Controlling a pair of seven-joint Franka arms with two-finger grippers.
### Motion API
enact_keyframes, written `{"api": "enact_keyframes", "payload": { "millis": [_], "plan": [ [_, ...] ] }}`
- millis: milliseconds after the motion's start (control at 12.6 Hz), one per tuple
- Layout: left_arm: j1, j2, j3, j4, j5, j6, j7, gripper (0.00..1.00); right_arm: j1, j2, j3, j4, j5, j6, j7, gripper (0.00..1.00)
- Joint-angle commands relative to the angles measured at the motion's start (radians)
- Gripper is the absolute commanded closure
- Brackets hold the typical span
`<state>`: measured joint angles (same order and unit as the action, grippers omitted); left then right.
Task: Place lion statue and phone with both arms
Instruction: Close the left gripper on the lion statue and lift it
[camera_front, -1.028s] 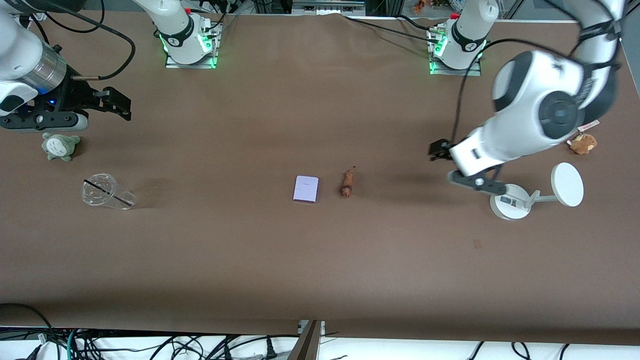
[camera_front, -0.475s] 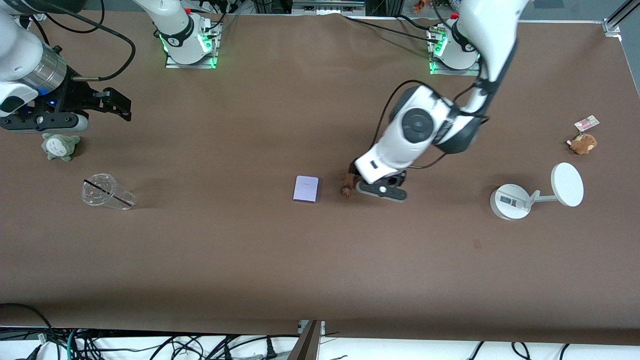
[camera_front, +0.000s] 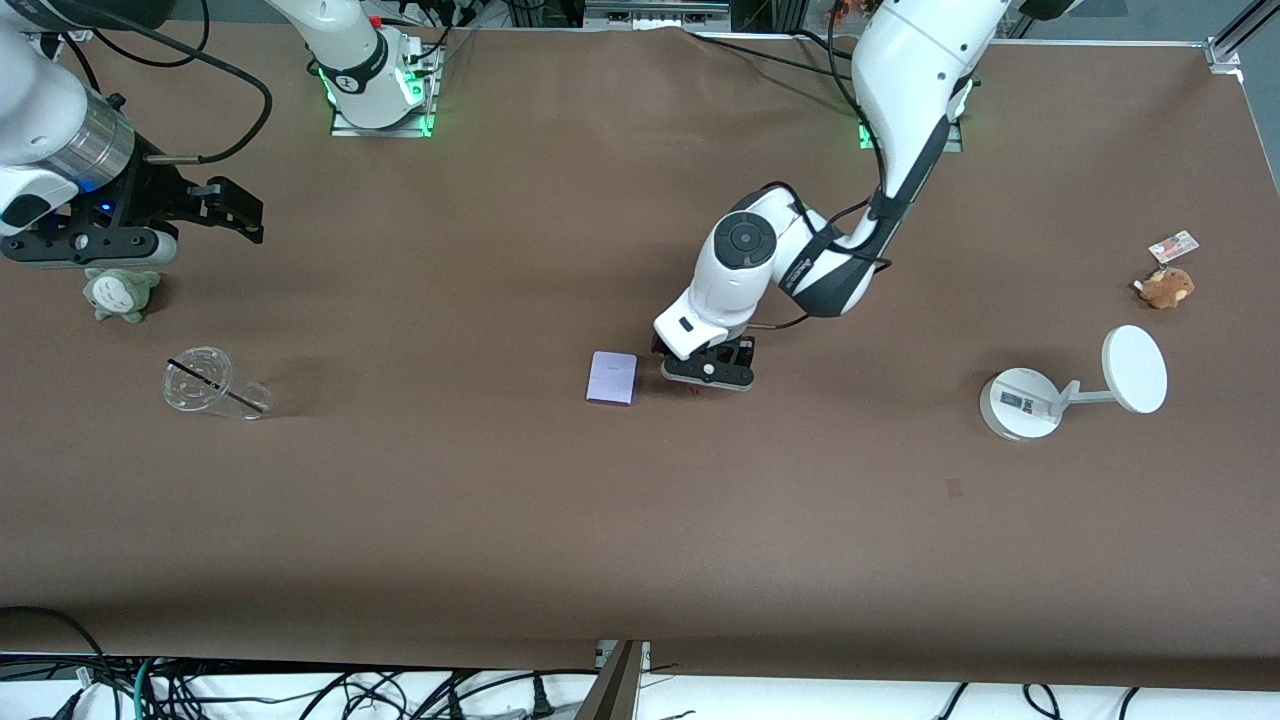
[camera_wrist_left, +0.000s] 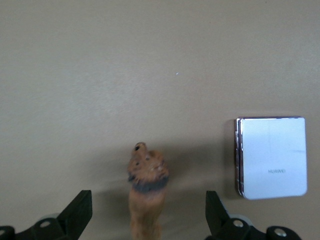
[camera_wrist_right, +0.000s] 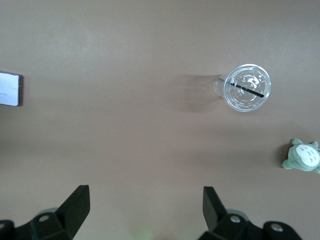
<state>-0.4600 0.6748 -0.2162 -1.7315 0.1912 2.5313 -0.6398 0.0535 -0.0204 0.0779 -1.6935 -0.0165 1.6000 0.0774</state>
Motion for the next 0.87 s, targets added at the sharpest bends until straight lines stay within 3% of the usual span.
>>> {"api": "enact_keyframes", "payload": {
  "millis": [0,79,158,237,475,633,791],
  "plan": [
    [-0.009,0.025,0.009,0.017,0.056,0.023,-0.023,0.0,-0.012,0.008,0.011,0.023,0.004,-0.017,0.004,0.0],
    [-0.009,0.025,0.009,0.017,0.057,0.023,-0.023,0.14,-0.012,0.011,0.011,0.023,0.004,-0.018,0.005,0.0],
    [-0.009,0.022,0.009,0.015,0.057,0.023,-0.021,0.56,-0.012,0.016,0.011,0.023,0.004,-0.017,0.005,0.0],
    [-0.009,0.022,0.009,0.015,0.057,0.023,-0.021,0.77,-0.012,0.017,0.011,0.023,0.004,-0.018,0.007,0.0],
    [-0.005,0.011,0.008,0.012,0.057,0.009,-0.015,0.88,-0.012,0.031,0.011,0.023,0.006,-0.017,0.009,0.0],
    [0.007,-0.029,0.006,0.015,0.057,-0.04,-0.014,0.89,-0.009,0.031,0.014,0.025,0.004,-0.017,0.012,0.0],
    [0.055,-0.114,0.008,0.018,0.057,-0.205,-0.008,0.89,0.002,0.031,0.016,0.025,0.004,-0.017,0.021,0.0]
  ]
}}
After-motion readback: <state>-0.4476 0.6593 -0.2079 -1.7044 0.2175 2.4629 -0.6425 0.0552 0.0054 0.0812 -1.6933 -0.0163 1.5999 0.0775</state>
